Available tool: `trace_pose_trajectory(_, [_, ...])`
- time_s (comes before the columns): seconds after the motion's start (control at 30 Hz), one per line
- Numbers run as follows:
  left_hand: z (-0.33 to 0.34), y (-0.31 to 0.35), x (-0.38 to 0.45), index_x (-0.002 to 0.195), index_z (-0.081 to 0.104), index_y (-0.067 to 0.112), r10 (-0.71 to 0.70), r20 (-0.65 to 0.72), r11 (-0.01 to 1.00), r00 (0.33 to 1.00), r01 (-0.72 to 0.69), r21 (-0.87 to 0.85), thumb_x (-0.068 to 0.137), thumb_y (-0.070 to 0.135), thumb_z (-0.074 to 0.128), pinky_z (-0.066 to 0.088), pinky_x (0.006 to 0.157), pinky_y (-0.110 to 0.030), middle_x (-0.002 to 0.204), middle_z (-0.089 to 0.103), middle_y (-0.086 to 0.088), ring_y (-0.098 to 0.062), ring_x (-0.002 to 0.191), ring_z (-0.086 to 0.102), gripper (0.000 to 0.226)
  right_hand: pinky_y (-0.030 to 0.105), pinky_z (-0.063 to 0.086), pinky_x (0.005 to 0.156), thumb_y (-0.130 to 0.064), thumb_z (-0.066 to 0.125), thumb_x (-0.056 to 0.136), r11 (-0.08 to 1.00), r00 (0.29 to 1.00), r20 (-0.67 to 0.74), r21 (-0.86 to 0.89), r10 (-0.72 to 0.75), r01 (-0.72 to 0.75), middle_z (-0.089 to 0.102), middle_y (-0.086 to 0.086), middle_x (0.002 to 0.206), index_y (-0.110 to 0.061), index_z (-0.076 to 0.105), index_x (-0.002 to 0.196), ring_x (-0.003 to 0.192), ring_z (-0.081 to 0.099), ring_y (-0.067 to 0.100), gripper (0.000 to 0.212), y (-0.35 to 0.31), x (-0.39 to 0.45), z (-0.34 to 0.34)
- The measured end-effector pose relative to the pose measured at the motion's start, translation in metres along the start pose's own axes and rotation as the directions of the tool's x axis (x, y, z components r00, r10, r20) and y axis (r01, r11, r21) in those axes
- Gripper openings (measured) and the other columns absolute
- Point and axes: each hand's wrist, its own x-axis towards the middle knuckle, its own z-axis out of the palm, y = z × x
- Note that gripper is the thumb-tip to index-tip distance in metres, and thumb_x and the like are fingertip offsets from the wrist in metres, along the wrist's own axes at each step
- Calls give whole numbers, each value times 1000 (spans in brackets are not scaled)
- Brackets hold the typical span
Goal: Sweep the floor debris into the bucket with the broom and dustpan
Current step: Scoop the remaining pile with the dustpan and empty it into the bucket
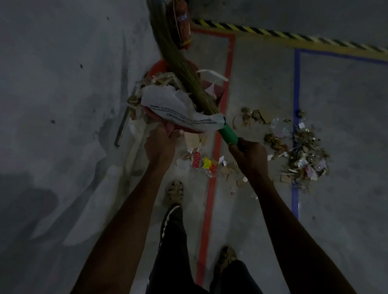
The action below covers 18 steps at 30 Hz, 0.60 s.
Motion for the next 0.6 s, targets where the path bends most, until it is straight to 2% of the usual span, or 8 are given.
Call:
trace_pose_trajectory(0.07, [-2, -1, 41, 110, 64, 7, -4, 18, 1000, 1000, 4, -1, 87, 62, 59, 45, 69, -35, 103, 68, -17, -36, 93, 64, 60, 25, 31, 46, -27, 64, 97, 999, 1000, 1, -33, 19, -19, 62, 8, 62, -9, 71, 122, 49, 55, 20, 32, -16, 33, 16])
trace_pose_trajectory(0.17, [-8, -5, 111, 109, 63, 7, -12, 53, 999, 998, 10, 30, 89, 65, 54, 53, 71, -41, 99, 68, -16, -35, 89, 66, 62, 34, 44, 50, -28, 64, 97, 999, 999, 20, -26, 48, -47, 66, 12, 64, -10, 69, 126, 53, 61, 25, 35, -45, 86, 44])
trace_pose_trajectory(0.23, [-10, -5, 150, 117, 61, 7, -17, 62, 998, 998, 13, 60, 87, 65, 56, 53, 73, -39, 104, 68, -15, -35, 93, 66, 66, 40, 50, 53, -28, 64, 97, 997, 997, 30, -13, 74, -74, 68, 14, 65, -8, 68, 128, 54, 62, 28, 37, -59, 116, 58])
trace_pose_trajectory(0.3, [-14, -3, 190, 123, 58, 7, -26, 74, 995, 997, 18, 96, 85, 65, 58, 50, 74, -39, 111, 68, -14, -34, 97, 65, 70, 39, 50, 54, -28, 64, 97, 996, 995, 50, -22, 90, -89, 68, 12, 67, -9, 72, 122, 55, 62, 25, 32, -69, 149, 73])
trace_pose_trajectory(0.4, [-14, 6, 241, 125, 57, 5, -40, 123, 987, 992, 20, 157, 88, 60, 60, 47, 78, -38, 118, 65, -16, -35, 105, 63, 66, 26, 38, 45, -30, 63, 97, 993, 993, 81, -77, 91, -85, 60, 0, 59, -11, 75, 101, 49, 53, 10, 23, -74, 198, 95])
trace_pose_trajectory(0.47, [-8, 11, 276, 125, 56, 1, -44, 162, 979, 986, 10, 206, 91, 56, 58, 45, 83, -38, 121, 63, -19, -36, 111, 60, 64, 22, 28, 45, -31, 63, 97, 989, 988, 97, -95, 120, -111, 52, -7, 58, -11, 74, 100, 47, 45, 1, 23, -76, 230, 108])
trace_pose_trajectory(0.6, [14, 22, 337, 126, 57, 5, -60, 219, 969, 974, 4, 246, 92, 50, 60, 43, 87, -38, 126, 61, -18, -36, 115, 58, 56, 23, 25, 45, -33, 61, 98, 979, 972, 156, -132, 175, -156, 53, -4, 60, -11, 74, 100, 48, 45, 3, 25, -72, 287, 129])
